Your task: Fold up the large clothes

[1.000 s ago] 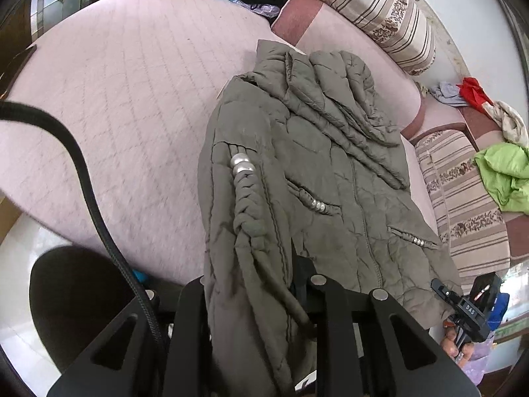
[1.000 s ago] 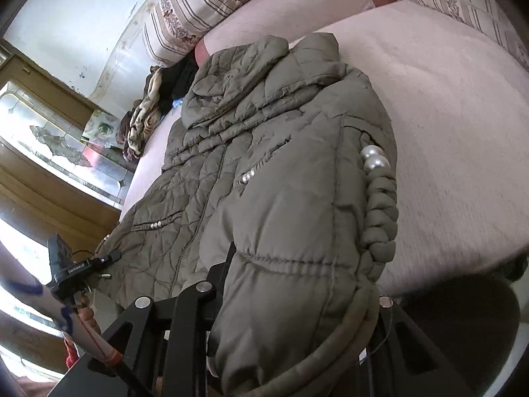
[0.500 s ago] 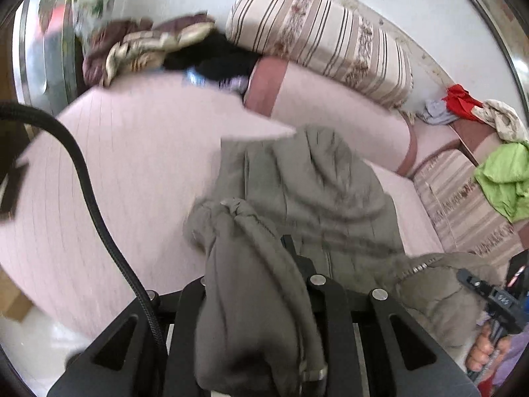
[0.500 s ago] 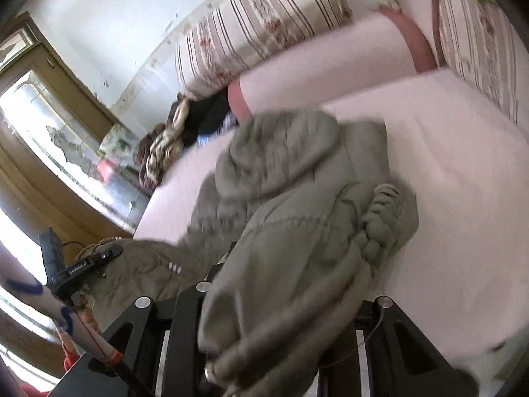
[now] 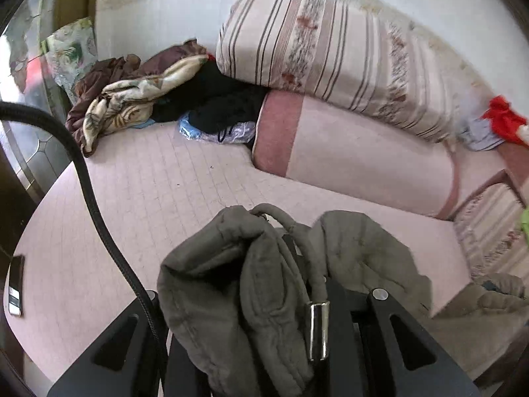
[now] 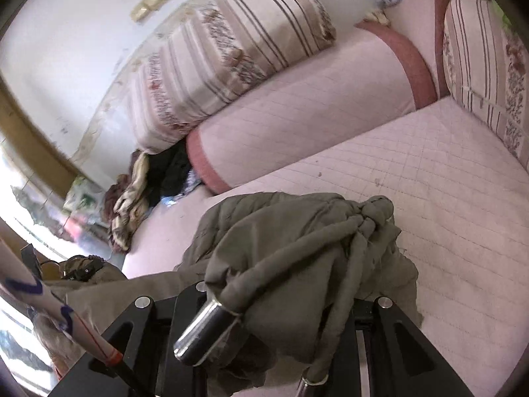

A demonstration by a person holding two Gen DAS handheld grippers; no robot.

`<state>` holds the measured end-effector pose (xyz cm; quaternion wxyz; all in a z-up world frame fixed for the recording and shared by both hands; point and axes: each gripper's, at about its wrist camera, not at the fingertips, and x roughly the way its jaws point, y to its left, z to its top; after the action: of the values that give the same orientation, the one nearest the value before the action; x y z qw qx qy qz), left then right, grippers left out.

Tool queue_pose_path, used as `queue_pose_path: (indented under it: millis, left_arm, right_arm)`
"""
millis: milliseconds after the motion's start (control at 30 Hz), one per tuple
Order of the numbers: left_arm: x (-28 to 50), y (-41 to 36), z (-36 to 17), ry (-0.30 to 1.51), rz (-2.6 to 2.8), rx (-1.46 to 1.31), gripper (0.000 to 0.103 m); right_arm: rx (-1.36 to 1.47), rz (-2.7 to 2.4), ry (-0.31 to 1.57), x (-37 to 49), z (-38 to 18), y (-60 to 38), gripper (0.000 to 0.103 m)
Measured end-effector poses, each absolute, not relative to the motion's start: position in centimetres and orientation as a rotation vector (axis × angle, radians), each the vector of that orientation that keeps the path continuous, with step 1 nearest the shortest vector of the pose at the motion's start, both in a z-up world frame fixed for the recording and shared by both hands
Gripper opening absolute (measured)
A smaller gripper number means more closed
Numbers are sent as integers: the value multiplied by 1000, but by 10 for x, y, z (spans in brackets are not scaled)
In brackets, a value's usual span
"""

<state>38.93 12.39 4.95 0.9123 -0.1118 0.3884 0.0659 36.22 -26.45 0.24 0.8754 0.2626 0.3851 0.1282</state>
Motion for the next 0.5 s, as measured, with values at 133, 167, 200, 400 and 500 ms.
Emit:
queue_pose_path:
  millis: [133, 167, 200, 400, 500]
  left_arm:
    - [444, 122, 14, 865, 210, -205, 21]
    - [456, 123, 5, 882, 230, -199, 21]
    - [470, 124, -8, 907, 254, -197, 21]
    - [515, 130, -68, 996, 316, -201, 24]
    - [524, 127, -87, 1004, 339, -177, 26]
  right_arm:
    - [547, 199, 869, 412, -23, -266, 30]
    - [552, 171, 896, 426, -35, -269, 30]
    - [562, 158, 913, 434, -43, -271, 31]
    - [639, 108, 987, 481, -99, -280, 34]
    - [615, 88, 989, 493, -113, -278, 35]
